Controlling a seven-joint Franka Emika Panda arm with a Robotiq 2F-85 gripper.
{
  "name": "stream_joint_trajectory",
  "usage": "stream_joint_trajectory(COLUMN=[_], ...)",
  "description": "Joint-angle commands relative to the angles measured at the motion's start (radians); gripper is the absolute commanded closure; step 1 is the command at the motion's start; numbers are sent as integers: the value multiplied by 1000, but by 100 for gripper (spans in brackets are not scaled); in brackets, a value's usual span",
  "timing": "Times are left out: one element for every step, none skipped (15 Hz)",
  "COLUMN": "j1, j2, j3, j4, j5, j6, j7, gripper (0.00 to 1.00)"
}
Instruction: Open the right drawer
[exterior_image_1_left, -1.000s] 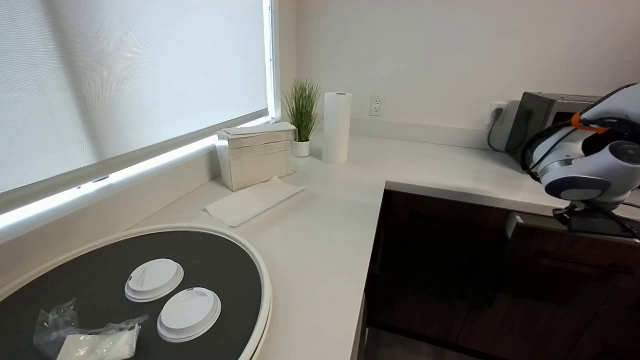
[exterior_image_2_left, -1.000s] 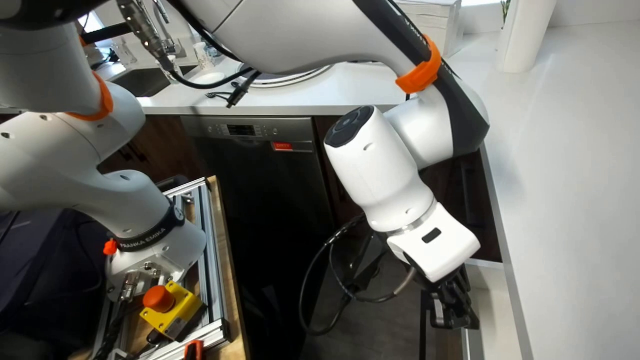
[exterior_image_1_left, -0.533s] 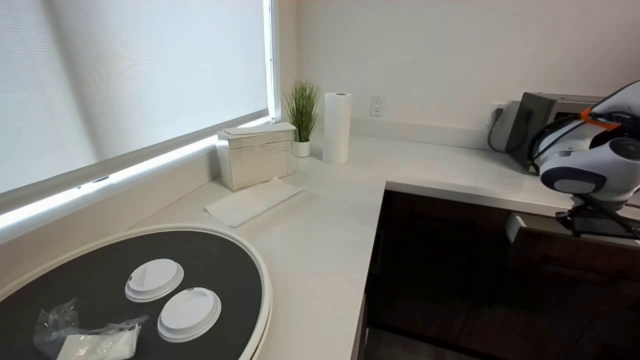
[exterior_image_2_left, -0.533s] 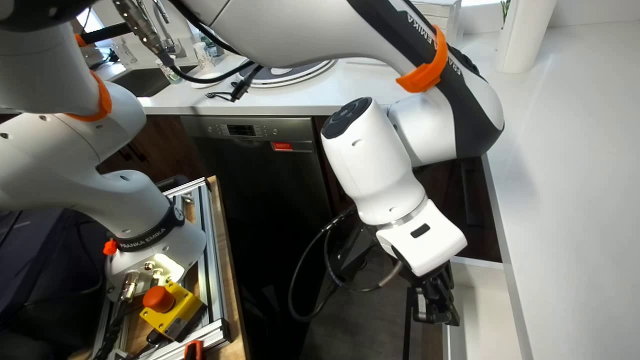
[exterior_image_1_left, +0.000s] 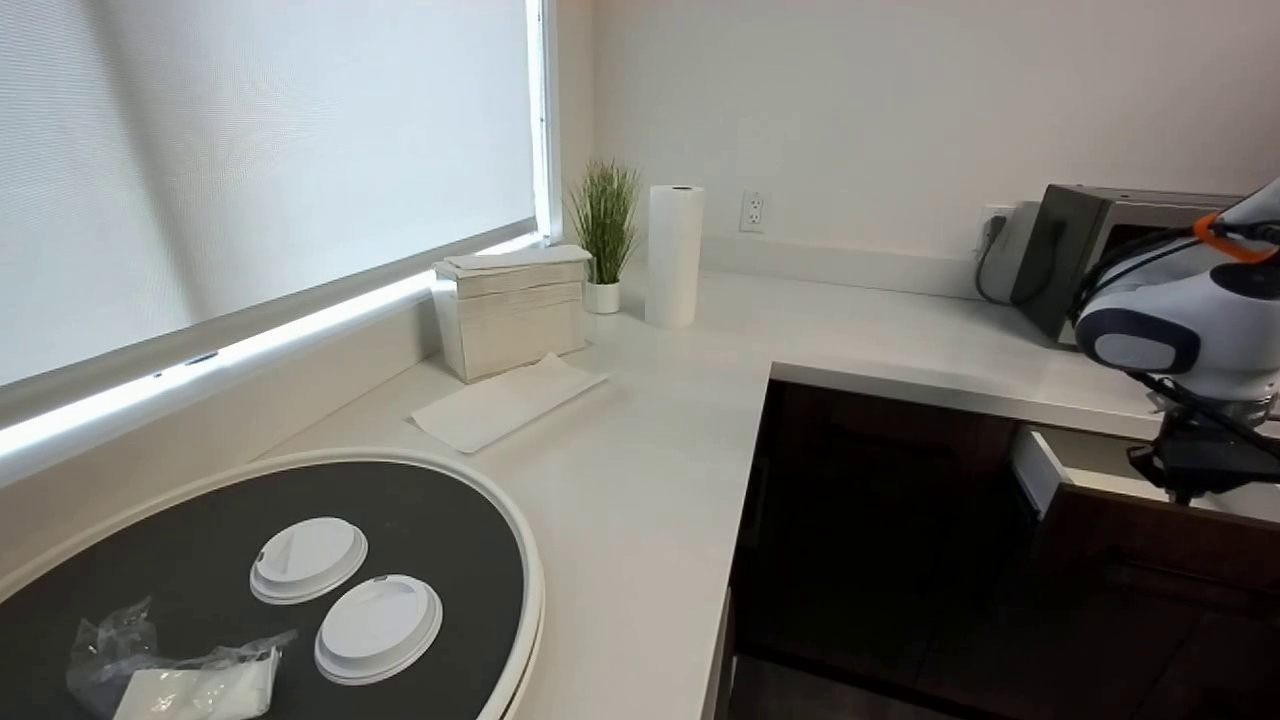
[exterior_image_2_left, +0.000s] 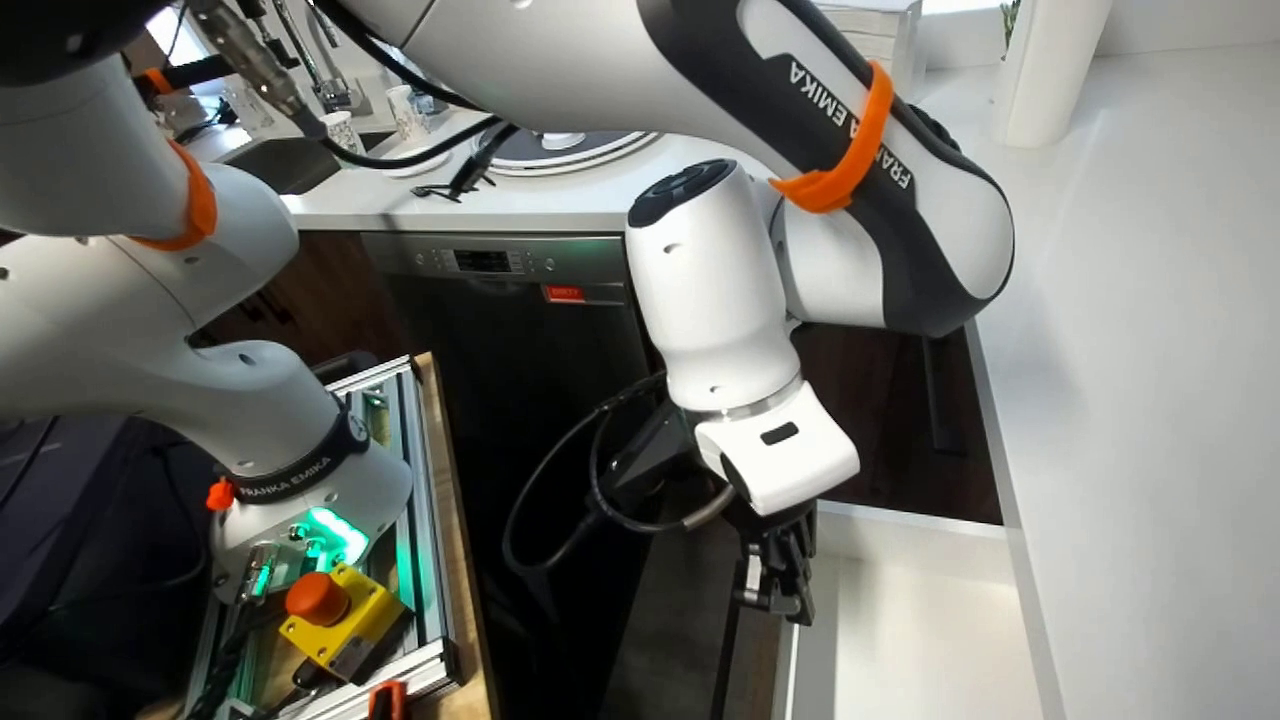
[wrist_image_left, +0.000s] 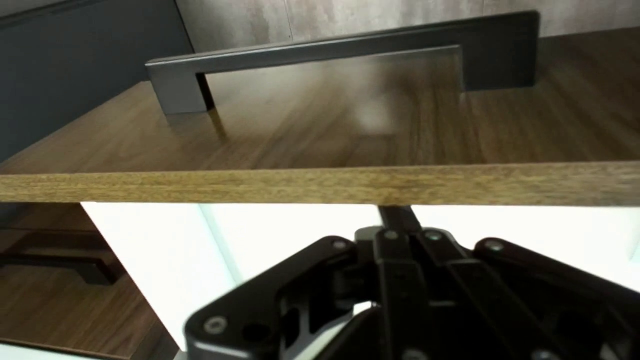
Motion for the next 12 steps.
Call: stream_joint_trajectory(j1=[20,13,19,18,17,20,22,21,27,29,41,59], j2=[-24,-29,-36,-44,-48,-55,-61,-61,-62,-62,-69,-80], j3=[-30,-26,-38,-42,-46,-52,-56,-58,-65,-69,-79,-95], j4=[-15,-19,-25,-34,-38,-44,-53,-55,-63,-67,-78,-89], j5=[176,210,239,276,309,336,361,387,404,423,430,427], j6=[8,11,8,7,10,6,2,5,3,6,3,-3], j7=[-146,-178,-208,-245,-278,-305,-329,-356,-370,-390,-395,-384], gripper=[100,100,100,100,100,100,100,100,100,100,100,100])
